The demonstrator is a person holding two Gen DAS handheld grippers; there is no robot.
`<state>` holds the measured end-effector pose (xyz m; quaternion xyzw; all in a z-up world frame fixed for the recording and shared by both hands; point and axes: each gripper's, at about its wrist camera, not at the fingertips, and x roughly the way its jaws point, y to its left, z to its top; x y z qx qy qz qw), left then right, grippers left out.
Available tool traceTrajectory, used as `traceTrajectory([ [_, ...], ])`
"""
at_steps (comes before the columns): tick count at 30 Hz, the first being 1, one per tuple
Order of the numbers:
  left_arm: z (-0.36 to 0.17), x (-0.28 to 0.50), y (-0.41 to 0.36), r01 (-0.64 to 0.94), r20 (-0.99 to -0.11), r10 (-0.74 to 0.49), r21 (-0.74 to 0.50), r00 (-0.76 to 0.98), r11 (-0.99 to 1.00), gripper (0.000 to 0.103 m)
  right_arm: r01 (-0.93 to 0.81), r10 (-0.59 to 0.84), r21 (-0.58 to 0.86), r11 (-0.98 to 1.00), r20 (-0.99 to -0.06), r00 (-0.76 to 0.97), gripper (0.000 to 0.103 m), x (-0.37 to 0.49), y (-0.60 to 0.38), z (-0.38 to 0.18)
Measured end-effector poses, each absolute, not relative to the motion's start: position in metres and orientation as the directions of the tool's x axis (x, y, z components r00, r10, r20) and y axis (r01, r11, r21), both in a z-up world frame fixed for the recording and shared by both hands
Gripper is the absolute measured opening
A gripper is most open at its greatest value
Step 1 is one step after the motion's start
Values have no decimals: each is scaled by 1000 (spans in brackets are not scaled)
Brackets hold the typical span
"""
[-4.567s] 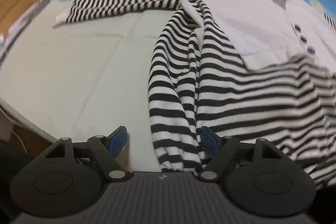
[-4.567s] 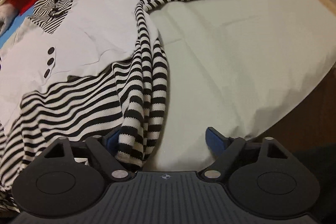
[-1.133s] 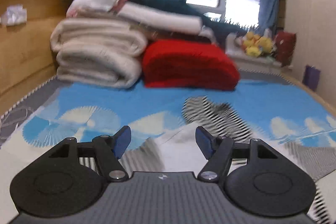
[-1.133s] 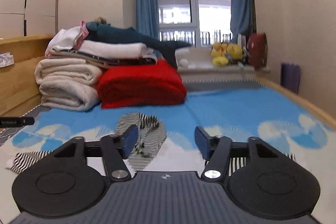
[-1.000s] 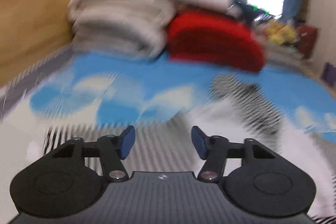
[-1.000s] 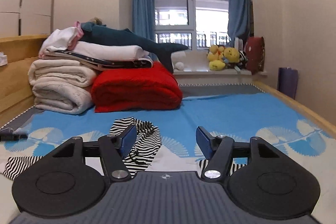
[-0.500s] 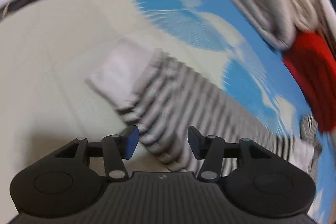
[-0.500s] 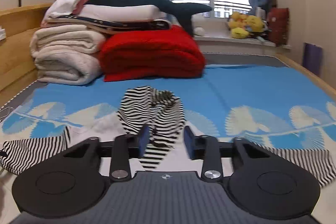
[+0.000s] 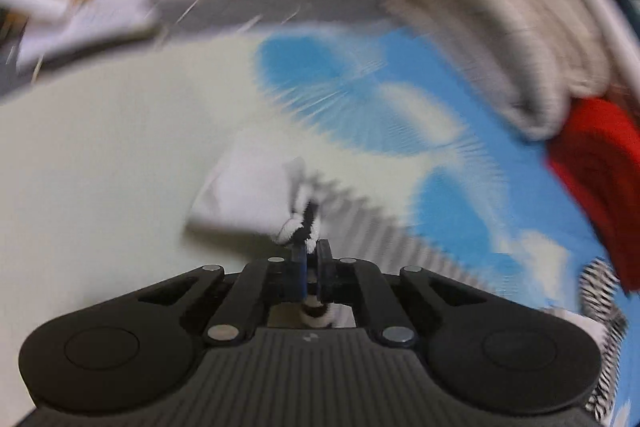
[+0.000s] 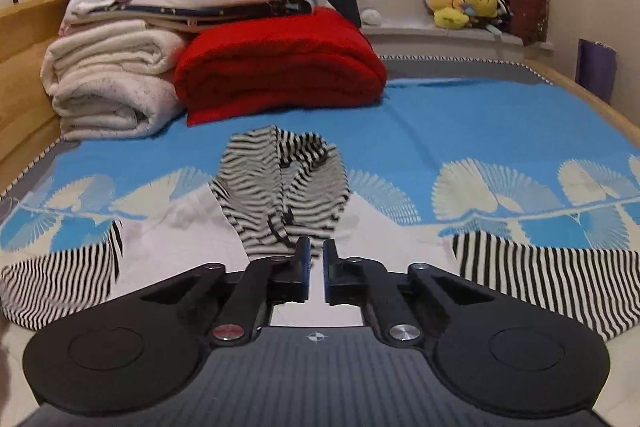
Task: Fold small clothes
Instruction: 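Grasp the white cuff of a striped sleeve with the left gripper, then lay the sleeve across the sweater body and open the left gripper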
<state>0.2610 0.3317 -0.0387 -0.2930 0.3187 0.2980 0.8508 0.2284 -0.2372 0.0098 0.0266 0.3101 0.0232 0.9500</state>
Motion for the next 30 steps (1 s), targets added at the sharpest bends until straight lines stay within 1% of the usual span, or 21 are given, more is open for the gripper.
traceTrajectory([
  [2,-11,260,289,-594,-634,294,-330,715,734,3,-16,52,64,998,-614,788,4,224,-241,5],
  [4,14,259,235,-435,-547,191,-359,815,826,3,0,50,78,997,-642,765,4,219,-243,-2],
  [5,23,257,208,-347,-512,121,-374,850,860,3,10,52,91,996,-656,753,4,216,-244,-6],
  [6,29,255,181,-245,-484,24,-399,875,884,3,19,56,105,994,-669,742,4,215,-245,-9],
  [7,32,257,151,-114,-467,-121,-444,876,889,5,25,67,124,992,-683,727,4,214,-245,-12],
  [8,32,261,129,-4,-470,-267,-499,841,867,11,31,83,149,988,-698,711,5,214,-246,-16],
  [9,30,268,111,100,-475,-422,-564,772,819,34,39,94,170,985,-708,700,5,214,-246,-18],
  [10,26,272,97,167,-459,-527,-620,715,767,40,48,107,192,980,-717,689,10,214,-246,-21],
  [11,26,271,92,167,-454,-526,-622,719,765,40,62,111,209,976,-720,685,22,214,-246,-24],
  [13,25,272,97,78,-479,-434,-597,763,798,42,90,114,238,967,-721,684,33,215,-247,-30],
  [15,17,276,115,-40,-513,-347,-601,785,798,42,111,123,264,958,-729,673,33,219,-250,-36],
  [17,6,280,129,-174,-580,-228,-555,782,813,42,125,142,297,947,-732,666,33,225,-253,-39],
  [19,-4,290,137,-269,-684,-117,-430,720,862,42,131,157,317,939,-737,658,33,233,-255,-44],
  [20,-9,293,137,-290,-722,-79,-373,688,882,42,139,160,324,936,-742,652,33,237,-255,-47],
  [22,-15,298,135,-319,-765,-33,-307,643,896,42,150,174,346,926,-745,644,33,244,-258,-55],
  [25,-15,299,139,-307,-771,-34,-292,636,906,42,209,200,398,893,-769,608,33,259,-263,-72],
  [27,-13,300,130,-288,-773,-10,-248,634,925,42,246,235,448,860,-774,588,33,270,-266,-83],
  [30,-13,308,113,-258,-781,12,-192,624,947,42,278,255,478,833,-778,573,33,282,-265,-95],
])
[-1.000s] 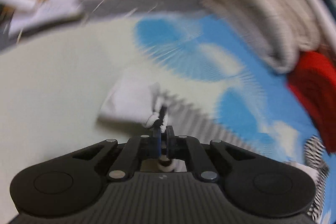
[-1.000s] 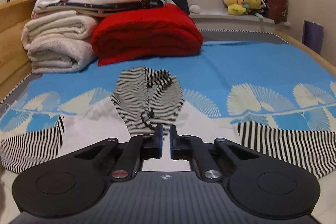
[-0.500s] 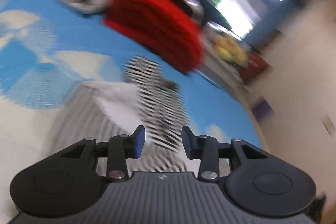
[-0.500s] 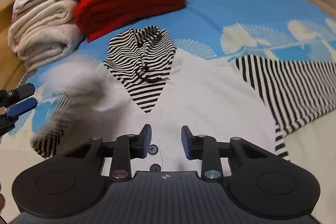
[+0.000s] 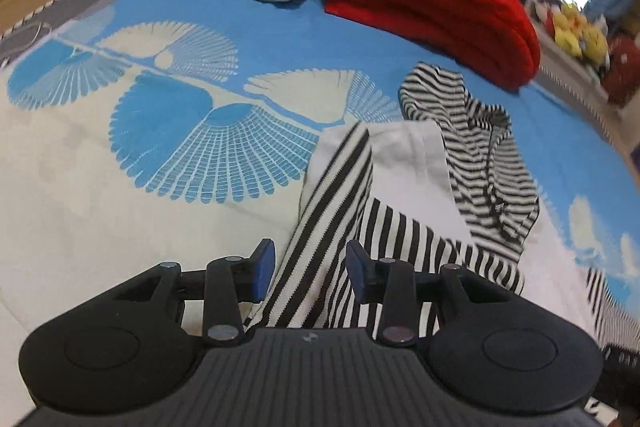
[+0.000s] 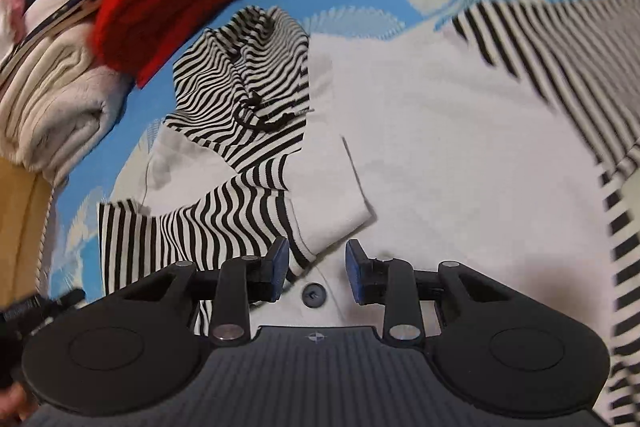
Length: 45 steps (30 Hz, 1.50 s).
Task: Fold small clothes
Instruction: 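Lay the sleeve across the sweater body and open the left gripper, then grasp the cuff of the other striped sleeve with the right gripper, then carry the sleeve across the sweater body and open the right gripper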
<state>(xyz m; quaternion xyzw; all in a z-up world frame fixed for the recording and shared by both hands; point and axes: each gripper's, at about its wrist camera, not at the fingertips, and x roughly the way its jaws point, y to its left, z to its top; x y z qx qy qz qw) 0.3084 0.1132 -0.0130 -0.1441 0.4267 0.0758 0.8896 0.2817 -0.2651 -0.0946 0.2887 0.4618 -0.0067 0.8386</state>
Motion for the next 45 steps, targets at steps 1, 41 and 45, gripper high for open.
traceTrajectory([
  [1,-12,310,111,-258,-782,17,-185,623,948,42,284,247,468,837,-785,567,33,285,-264,-99],
  [41,-5,320,96,-135,-776,-69,-196,626,971,45,128,95,401,907,-491,866,2,274,-260,-36],
  [45,-7,322,112,-180,-783,-67,-224,618,958,45,323,-79,319,891,-591,803,2,279,-288,-49],
])
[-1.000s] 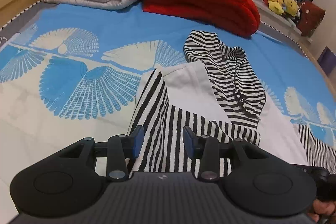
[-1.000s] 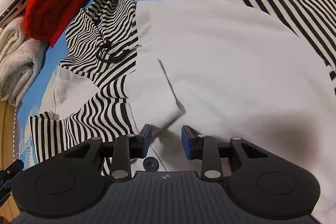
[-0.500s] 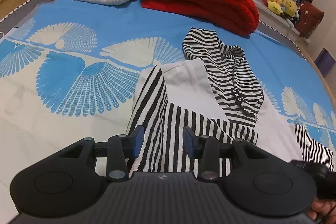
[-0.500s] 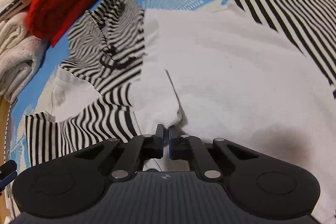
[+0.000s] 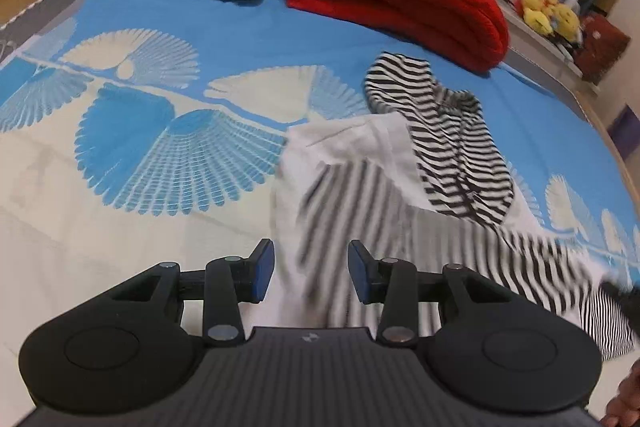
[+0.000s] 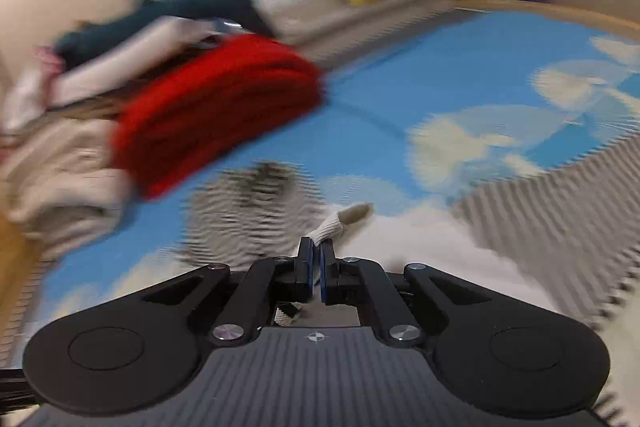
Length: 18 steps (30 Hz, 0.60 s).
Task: Fold small clothes
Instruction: 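Carry the sleeve across the sweater body and open the right gripper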
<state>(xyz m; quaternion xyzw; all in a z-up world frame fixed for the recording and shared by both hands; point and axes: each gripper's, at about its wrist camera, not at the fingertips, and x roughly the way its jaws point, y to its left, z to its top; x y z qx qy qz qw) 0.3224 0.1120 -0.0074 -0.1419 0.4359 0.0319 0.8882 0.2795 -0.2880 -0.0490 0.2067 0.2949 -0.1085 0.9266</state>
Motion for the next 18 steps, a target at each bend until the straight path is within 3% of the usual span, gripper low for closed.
traceTrajectory([
  [3,-11,323,128,-227,-793,-59,-244,607,943,45,501,-178,265,824,-718,672,2,286,-317,-72],
  [6,-16,325,139,-254,-805,-77,-275,588,927,45,583,-157,289,759,-788,595,2,288,-339,-88],
  [9,-21,325,139,-253,-813,-98,-290,574,923,45,621,-236,239,746,-778,582,6,286,-343,-83],
  [12,-28,326,131,-228,-820,-130,-302,557,926,45,614,-234,287,735,-743,627,6,284,-348,-73],
  [18,-50,326,103,-144,-839,-229,-338,493,930,45,524,-23,449,723,-743,668,7,286,-351,-80],
])
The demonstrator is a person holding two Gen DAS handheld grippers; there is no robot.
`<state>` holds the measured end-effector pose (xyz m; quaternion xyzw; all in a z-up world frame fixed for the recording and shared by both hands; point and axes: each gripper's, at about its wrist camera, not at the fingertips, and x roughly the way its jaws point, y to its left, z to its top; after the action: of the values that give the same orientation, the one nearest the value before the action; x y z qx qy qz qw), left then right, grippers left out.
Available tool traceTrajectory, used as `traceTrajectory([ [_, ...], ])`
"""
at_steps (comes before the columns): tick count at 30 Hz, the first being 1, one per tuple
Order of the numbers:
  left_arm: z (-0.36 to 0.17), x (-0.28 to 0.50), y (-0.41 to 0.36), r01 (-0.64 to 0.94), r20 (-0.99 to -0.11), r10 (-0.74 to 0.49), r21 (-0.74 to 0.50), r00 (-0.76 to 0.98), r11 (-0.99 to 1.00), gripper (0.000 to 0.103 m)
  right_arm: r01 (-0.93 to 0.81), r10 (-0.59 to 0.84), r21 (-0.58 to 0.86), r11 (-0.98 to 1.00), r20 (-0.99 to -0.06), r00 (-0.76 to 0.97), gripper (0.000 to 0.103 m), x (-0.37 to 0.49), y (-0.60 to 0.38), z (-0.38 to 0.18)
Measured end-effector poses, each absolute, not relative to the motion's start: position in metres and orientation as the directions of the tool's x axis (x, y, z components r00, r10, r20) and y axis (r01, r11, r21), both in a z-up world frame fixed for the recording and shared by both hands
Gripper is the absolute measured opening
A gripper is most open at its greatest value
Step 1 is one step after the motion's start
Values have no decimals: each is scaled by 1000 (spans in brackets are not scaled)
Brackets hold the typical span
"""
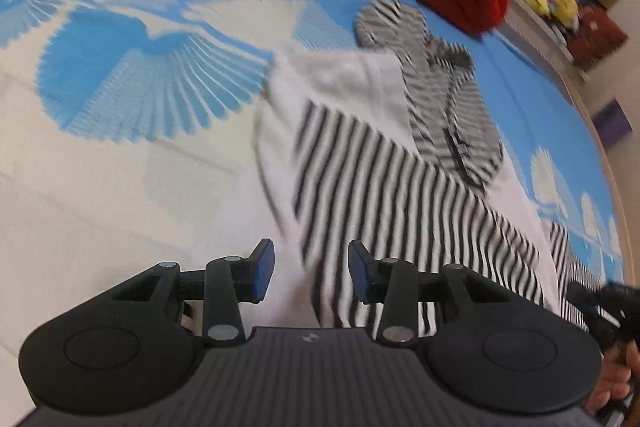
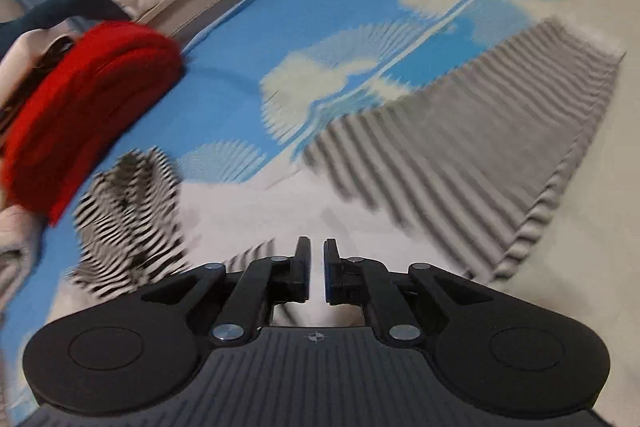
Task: Fold small clothes
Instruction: 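Carry the sleeve across the sweater body and open the right gripper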
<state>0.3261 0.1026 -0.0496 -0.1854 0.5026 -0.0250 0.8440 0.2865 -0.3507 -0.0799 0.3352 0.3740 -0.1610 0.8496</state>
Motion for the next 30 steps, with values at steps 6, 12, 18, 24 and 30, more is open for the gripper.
traceTrajectory([
  [6,-74,323,79,-85,-877,-232,-292,421,953,45,564,61,439,700,-823,565,19,294,-351,-101],
  [12,-89,318,63,32,-921,-72,-65,383,997,44,635,35,369,679,-880,474,19,286,-357,-114],
  [18,-71,315,59,29,-887,-106,-104,449,994,44,577,47,421,700,-833,551,19,285,-357,-95],
  [24,-89,320,58,-1,-921,-34,-37,388,999,47,575,50,422,700,-833,551,19,286,-359,-92],
  [30,-56,318,48,13,-866,-63,-65,496,998,47,534,-24,352,768,-818,575,24,284,-365,-73],
])
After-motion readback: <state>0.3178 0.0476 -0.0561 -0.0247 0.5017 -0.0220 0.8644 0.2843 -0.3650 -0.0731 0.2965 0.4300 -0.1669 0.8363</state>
